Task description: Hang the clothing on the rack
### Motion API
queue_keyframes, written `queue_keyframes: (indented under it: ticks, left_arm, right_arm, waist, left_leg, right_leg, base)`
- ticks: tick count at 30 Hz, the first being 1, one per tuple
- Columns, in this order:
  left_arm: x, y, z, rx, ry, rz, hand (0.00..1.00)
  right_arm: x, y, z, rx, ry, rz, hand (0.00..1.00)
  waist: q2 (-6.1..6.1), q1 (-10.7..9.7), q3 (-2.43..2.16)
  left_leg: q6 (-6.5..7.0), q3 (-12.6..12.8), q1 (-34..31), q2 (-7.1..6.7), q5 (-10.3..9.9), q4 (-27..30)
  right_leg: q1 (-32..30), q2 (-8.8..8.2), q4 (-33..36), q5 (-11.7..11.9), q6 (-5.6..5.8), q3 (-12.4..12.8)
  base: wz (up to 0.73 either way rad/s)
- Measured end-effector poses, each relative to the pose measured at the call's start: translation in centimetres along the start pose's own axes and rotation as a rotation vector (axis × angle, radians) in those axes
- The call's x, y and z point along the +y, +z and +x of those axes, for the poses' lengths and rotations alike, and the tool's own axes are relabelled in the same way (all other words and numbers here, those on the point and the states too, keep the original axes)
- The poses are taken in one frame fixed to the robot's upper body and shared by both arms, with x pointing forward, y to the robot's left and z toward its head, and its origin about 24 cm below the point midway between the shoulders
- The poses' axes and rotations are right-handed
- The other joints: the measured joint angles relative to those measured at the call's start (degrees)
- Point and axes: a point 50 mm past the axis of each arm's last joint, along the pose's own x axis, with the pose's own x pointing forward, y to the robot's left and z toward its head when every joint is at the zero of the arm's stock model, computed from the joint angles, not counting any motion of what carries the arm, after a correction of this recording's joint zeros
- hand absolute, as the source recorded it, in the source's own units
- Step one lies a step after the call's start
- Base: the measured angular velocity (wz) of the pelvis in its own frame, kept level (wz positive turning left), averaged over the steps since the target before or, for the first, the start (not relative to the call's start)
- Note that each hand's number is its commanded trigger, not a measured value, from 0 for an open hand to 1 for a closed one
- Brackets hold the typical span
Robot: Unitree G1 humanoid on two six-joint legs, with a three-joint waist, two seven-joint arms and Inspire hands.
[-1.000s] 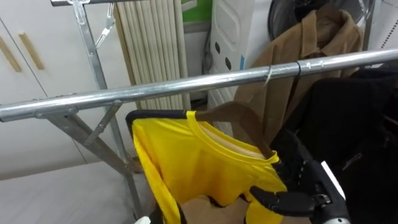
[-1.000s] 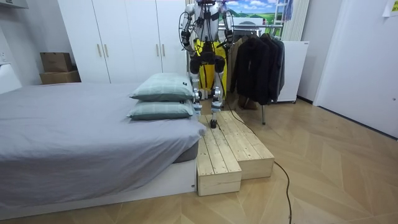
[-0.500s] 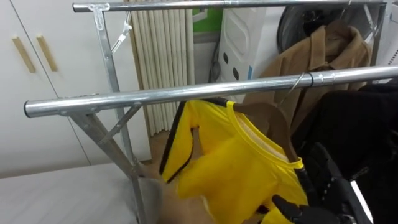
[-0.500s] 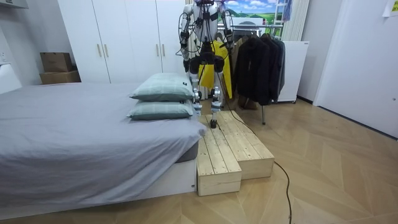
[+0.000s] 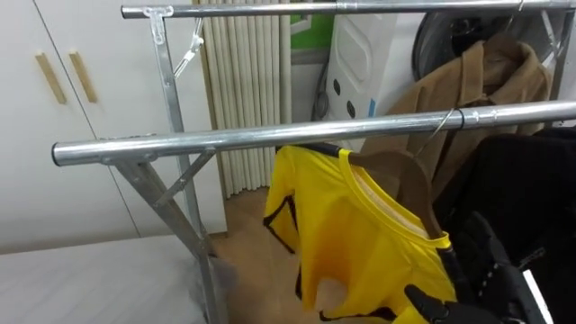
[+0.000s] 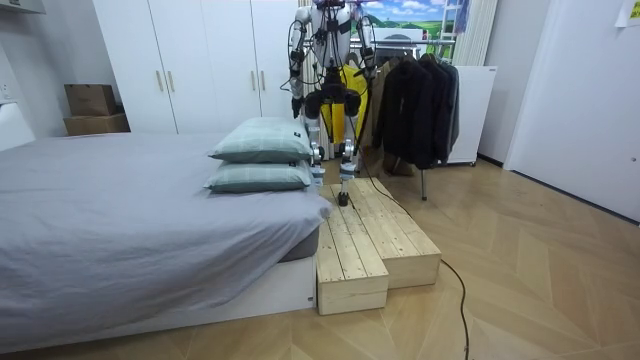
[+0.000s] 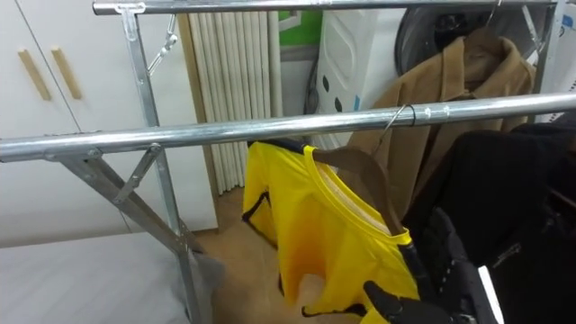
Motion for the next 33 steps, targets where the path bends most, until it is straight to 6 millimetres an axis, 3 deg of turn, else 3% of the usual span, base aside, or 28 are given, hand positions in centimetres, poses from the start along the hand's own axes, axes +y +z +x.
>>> queue_keyframes:
  ticks: [9, 16, 19, 21, 28, 33]
  left_arm:
    - [-0.4, 0.1, 0.1, 0.002, -0.036, -0.025, 0.0]
    - [-1.9, 0.4, 0.2, 0.035, -0.109, -0.062, 0.0]
    - [-2.1, 0.7, 0.5, 0.053, -0.134, -0.06, 0.0]
    - [-2.2, 0.9, 0.7, 0.063, -0.154, -0.062, 0.0]
    - [-2.3, 2.0, 1.2, 0.054, -0.189, -0.061, 0.0]
    - [-2.2, 2.0, 1.3, 0.069, -0.204, -0.059, 0.0]
  right_arm:
    - [0.8, -0.4, 0.9, 0.027, 0.012, 0.016, 0.0]
    - [2.2, -0.1, 3.5, 0.088, 0.05, 0.036, 0.0]
    - [3.5, 1.1, 4.6, 0.086, 0.088, 0.037, 0.0]
    - [4.4, 1.9, 5.0, 0.072, 0.112, 0.029, 0.0]
    - [6.2, 4.2, 5.7, 0.034, 0.159, -0.056, 0.0]
    - [7.5, 7.9, 6.6, -0.117, 0.176, -0.07, 0.0]
  waist:
    - [-0.08, 0.1, 0.05]
    - [0.03, 3.0, 0.1]
    - [-0.23, 3.3, 0.04]
    - [0.18, 3.6, 0.59]
    - [-0.19, 4.6, 0.85]
    - [-0.9, 4.7, 1.17]
  left_leg:
    - [0.0, -1.0, -0.1, 0.0, 0.0, -0.1]
    - [0.0, -1.6, -0.3, -0.02, 0.0, 0.0]
    - [0.0, -1.5, -1.7, -0.04, 0.0, 0.0]
    - [0.0, -1.1, -2.0, -0.03, 0.0, 0.1]
    - [-0.02, -0.9, -2.4, -0.05, 0.0, 0.1]
    - [-0.01, -1.0, -2.3, -0.09, 0.0, 0.0]
  right_leg:
    - [0.7, -0.19, 0.0, 0.0, 0.01, -1.0]
    - [0.1, -0.28, 0.2, 0.0, 0.0, -1.3]
    - [-1.7, -0.48, 1.2, 0.0, -0.06, -1.6]
    - [-1.8, -0.51, 1.1, 0.2, -0.26, -1.7]
    - [-2.9, -0.46, 2.3, 0.0, -0.35, -0.8]
    - [-2.6, -0.5, 2.0, 0.0, -0.34, -1.1]
  base:
    - [0.04]
    - [0.03]
    - [-0.02]
    - [-0.08]
    - [-0.06]
    - [0.01]
